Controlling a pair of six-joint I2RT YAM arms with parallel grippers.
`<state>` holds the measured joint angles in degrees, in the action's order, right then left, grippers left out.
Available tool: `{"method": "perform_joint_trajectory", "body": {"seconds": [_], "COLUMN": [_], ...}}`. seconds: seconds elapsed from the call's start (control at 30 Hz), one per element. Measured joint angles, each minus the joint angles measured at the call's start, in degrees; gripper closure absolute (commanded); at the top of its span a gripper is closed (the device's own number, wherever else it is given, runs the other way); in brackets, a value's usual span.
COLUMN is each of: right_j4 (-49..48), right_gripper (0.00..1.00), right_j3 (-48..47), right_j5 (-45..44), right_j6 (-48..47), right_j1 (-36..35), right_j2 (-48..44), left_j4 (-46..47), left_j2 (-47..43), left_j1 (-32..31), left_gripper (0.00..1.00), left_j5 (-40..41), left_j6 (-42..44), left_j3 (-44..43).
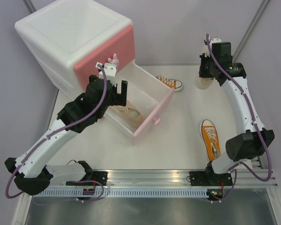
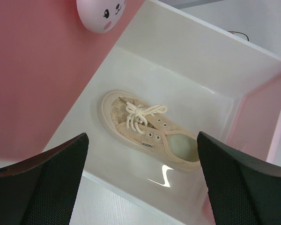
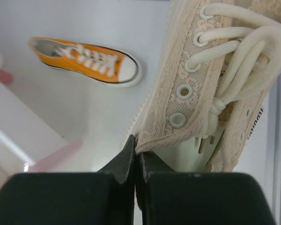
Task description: Place and organize the shoes in the shoe cabinet
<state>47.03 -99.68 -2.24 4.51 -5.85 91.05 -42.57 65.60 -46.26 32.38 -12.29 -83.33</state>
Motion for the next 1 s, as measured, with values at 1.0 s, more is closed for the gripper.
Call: {"method": "perform_joint_trajectory", "body": {"seconds": [1.0], "right_j4": [-6.2], "right_gripper": [0.99], "right_j3": [-5.3], "right_j5": [17.0], "right_j6": [-3.5], "right_j1": [-37.2], "right_j2": [5.4], "left_j4": [1.2], "left_j2": [-1.6], "left_j1": [0.0], "left_gripper": [0.00], "left_j5": [1.6], "left_j6": [2.2], "left_j3": [0.6]}}
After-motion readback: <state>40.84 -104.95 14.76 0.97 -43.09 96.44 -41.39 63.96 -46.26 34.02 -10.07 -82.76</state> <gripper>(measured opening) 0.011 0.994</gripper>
